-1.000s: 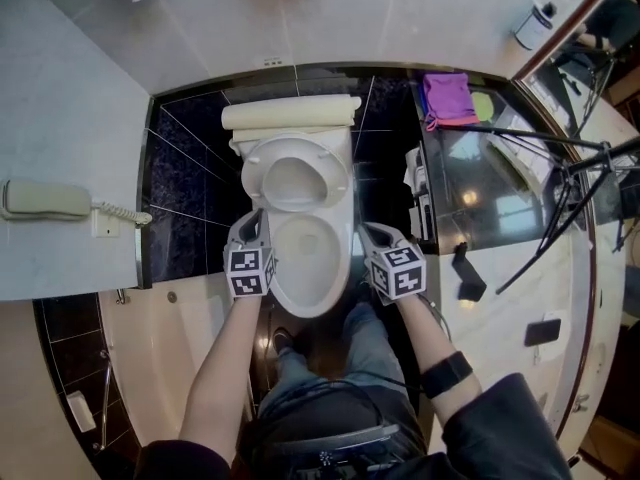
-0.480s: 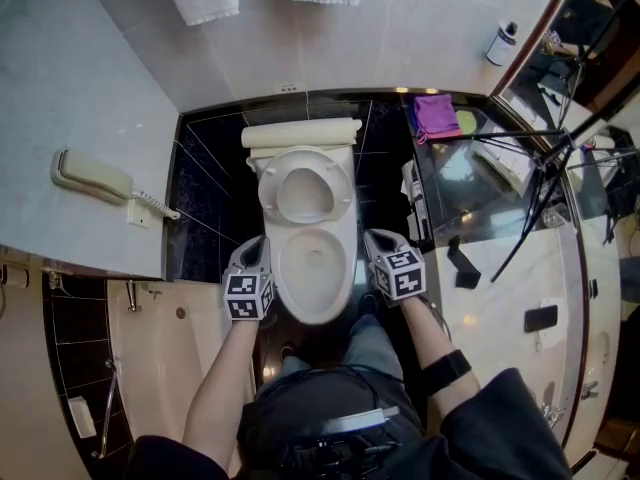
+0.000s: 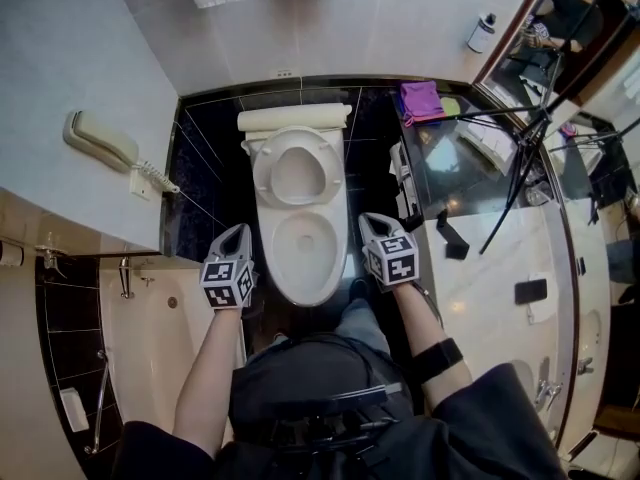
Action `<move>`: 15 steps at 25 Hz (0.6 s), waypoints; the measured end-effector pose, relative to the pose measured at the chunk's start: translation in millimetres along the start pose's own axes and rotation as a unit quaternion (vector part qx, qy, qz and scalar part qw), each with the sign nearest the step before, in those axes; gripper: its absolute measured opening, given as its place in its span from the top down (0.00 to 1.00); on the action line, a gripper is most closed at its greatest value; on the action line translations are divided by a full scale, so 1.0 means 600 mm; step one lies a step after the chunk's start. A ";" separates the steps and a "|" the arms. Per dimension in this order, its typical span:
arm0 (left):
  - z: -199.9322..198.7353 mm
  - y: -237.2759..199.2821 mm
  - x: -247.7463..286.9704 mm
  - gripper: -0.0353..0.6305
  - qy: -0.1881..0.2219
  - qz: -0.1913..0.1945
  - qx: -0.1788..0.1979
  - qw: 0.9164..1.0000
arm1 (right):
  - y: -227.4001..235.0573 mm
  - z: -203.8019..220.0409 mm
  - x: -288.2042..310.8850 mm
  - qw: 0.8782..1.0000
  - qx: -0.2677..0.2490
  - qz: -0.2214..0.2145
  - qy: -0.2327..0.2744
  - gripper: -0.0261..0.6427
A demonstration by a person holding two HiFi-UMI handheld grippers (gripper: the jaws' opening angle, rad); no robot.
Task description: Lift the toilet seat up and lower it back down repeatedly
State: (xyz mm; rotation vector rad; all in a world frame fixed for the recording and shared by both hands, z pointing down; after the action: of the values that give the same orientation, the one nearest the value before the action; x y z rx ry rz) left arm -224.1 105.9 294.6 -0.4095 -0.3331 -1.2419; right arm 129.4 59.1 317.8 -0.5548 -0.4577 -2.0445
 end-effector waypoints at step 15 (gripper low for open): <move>0.021 -0.005 -0.044 0.95 0.009 0.011 -0.009 1.000 | -0.024 0.013 -0.036 1.000 -0.007 0.018 0.005 0.94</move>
State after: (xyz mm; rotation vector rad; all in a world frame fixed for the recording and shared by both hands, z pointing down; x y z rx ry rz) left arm -235.2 133.0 294.0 -0.4162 -0.3018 -1.2272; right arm 128.4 85.4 310.7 -0.5571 -0.4242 -2.0171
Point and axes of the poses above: the fingertips, and each gripper's own axes: x forward along the fingers, y to its right, z out of its underside, the point moved 10 cm from there along -x, backward along the fingers, and after that the axes turned 1 degree about -x, right-handed, at the moved point
